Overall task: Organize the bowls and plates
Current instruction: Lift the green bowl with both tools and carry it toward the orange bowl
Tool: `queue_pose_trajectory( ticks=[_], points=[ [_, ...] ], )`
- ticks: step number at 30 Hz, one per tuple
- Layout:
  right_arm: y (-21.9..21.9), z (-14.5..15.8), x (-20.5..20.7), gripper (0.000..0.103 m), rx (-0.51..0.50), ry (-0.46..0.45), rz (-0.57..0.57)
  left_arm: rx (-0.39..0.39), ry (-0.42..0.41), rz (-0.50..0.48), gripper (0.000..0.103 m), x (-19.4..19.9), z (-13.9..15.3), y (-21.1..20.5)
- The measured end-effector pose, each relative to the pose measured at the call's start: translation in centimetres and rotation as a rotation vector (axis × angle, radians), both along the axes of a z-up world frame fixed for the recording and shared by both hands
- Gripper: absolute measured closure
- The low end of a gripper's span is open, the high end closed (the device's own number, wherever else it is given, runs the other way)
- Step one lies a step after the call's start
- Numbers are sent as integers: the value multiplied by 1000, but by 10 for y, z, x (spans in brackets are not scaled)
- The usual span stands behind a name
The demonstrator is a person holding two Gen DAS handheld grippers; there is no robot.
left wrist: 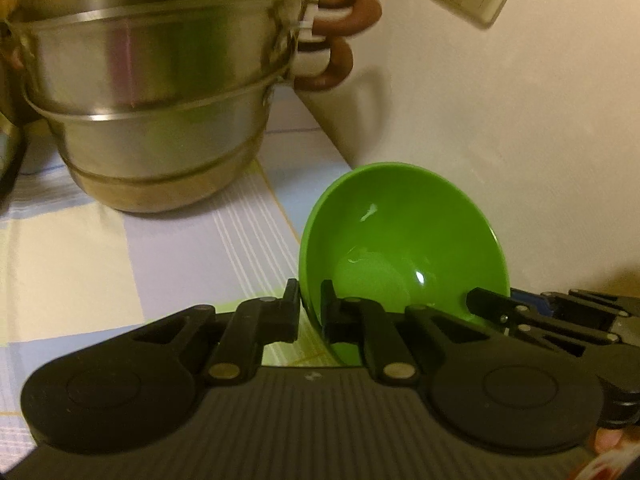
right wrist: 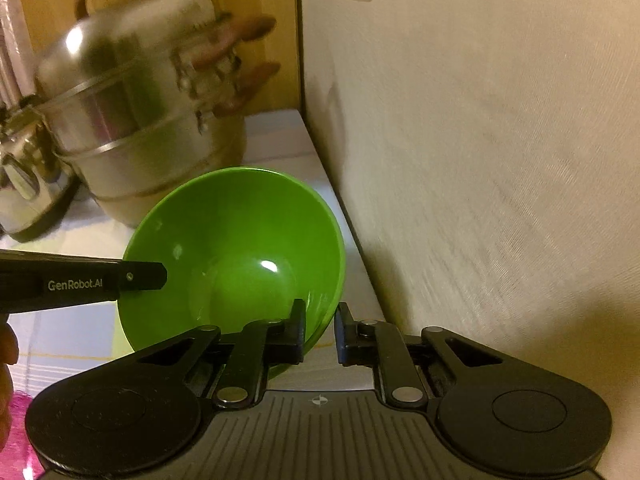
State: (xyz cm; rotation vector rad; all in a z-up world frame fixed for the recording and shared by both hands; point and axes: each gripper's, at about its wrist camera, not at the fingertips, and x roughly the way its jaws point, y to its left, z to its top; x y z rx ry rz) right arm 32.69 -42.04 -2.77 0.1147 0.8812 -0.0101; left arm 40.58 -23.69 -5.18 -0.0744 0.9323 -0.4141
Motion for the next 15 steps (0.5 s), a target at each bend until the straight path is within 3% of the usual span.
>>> queue_pose_trajectory(
  ticks=[15],
  points=[
    [18,84,-98,89,54,-94,-21,-24,-71,16,95,-91,85,32]
  ],
)
